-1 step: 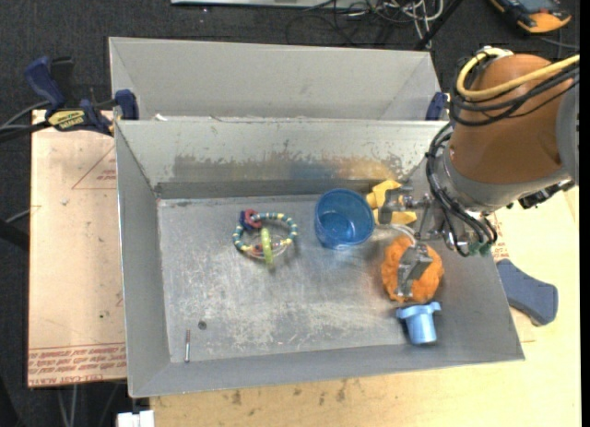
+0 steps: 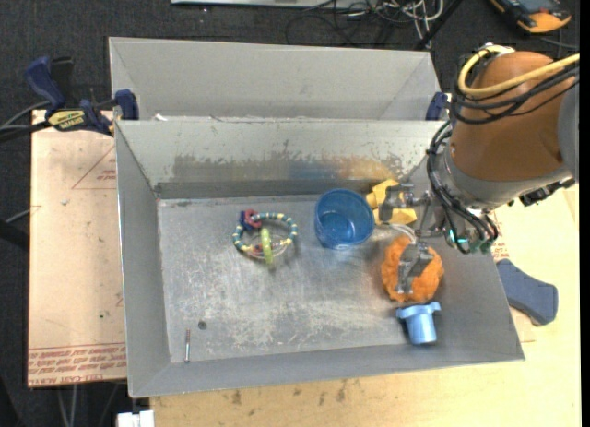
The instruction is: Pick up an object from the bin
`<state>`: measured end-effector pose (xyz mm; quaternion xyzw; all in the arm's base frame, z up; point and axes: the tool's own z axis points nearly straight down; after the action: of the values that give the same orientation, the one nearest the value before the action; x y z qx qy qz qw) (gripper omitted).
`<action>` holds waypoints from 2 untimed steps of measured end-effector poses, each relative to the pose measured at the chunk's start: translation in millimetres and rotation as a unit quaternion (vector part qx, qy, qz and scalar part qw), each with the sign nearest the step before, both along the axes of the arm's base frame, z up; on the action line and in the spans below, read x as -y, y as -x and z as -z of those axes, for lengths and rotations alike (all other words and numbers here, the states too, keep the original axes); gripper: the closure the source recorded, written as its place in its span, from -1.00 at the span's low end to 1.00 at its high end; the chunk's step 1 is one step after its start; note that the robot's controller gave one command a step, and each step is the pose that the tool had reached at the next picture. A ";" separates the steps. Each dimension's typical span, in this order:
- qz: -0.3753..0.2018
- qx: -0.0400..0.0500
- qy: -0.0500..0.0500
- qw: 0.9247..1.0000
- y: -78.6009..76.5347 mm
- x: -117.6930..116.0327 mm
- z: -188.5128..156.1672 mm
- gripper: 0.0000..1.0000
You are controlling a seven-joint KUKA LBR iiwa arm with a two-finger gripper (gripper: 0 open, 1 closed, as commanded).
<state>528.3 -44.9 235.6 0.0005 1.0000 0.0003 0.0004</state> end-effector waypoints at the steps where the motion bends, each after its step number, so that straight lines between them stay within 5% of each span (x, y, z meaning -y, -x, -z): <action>1: 0.000 0.000 0.000 1.000 -0.3 0.3 0.3 -1.00; 2: 0.000 0.000 0.000 1.000 -2.4 13.7 40.5 -1.00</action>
Offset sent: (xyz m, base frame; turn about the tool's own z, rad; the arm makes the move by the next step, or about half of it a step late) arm 0.0075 -0.0007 0.0197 -0.4459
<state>530.7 -58.7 195.1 0.0008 1.0000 -0.0001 0.0004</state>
